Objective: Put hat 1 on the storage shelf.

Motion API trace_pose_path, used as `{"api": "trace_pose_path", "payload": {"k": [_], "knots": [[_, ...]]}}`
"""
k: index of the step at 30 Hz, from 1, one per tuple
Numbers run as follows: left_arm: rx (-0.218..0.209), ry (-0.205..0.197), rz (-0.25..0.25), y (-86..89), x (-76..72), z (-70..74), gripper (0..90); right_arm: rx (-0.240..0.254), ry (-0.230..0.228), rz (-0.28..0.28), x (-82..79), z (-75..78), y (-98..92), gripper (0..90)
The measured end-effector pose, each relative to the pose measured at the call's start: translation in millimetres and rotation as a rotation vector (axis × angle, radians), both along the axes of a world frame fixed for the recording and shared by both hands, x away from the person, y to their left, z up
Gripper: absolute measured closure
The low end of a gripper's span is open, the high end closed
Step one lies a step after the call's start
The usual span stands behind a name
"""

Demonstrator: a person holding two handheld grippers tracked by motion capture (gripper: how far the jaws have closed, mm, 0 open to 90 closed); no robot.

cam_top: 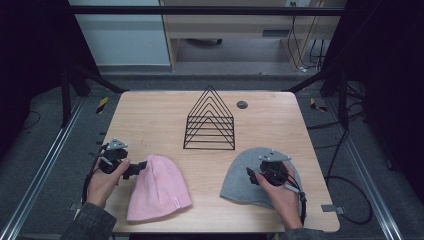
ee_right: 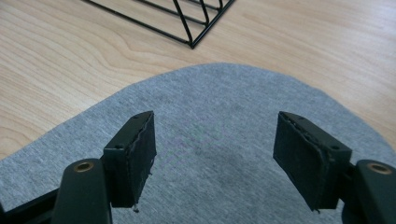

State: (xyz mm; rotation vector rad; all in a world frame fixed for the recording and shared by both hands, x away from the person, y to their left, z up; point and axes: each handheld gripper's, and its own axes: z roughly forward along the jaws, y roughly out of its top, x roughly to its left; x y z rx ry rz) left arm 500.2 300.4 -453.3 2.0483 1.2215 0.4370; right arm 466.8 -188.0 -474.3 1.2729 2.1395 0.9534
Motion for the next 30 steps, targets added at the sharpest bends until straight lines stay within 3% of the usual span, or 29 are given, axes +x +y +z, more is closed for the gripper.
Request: {"api": "trace_pose_path", "payload": {"k": [4,11,16,22,25,28,30], "knots": [[-0.016,-0.002,-0.035,-8.6,0.9,4.0,11.1,0.016,-0.02,-0.006,-0.4,1.2,-3.6,33.8],[0.009,-0.021,-0.073,-24.5,-4.0,15.6,13.4,0.042,-0.018,-0.025,-2.8,-0.2,-9.6,35.9],[0.019,-0.018,-0.074,-27.9,-2.0,13.7,18.2,0.075,-0.006,-0.044,-3.4,2.6,-10.2,30.4],[0.032,-0.011,-0.055,-22.2,3.1,9.5,26.1,0.086,-0.009,-0.038,-3.2,2.9,-10.6,34.4],[0.038,-0.002,-0.066,-21.5,4.1,7.2,27.8,0.091,0.004,-0.04,-3.7,2.2,-9.7,36.1],[0.013,0.019,-0.095,-25.4,5.1,3.5,27.1,0.091,0.012,-0.041,-3.2,1.7,-9.1,36.3],[0.097,0.043,-0.106,-29.9,7.8,-3.9,26.2,0.079,0.016,-0.036,-2.1,1.5,-7.4,36.0]]}}
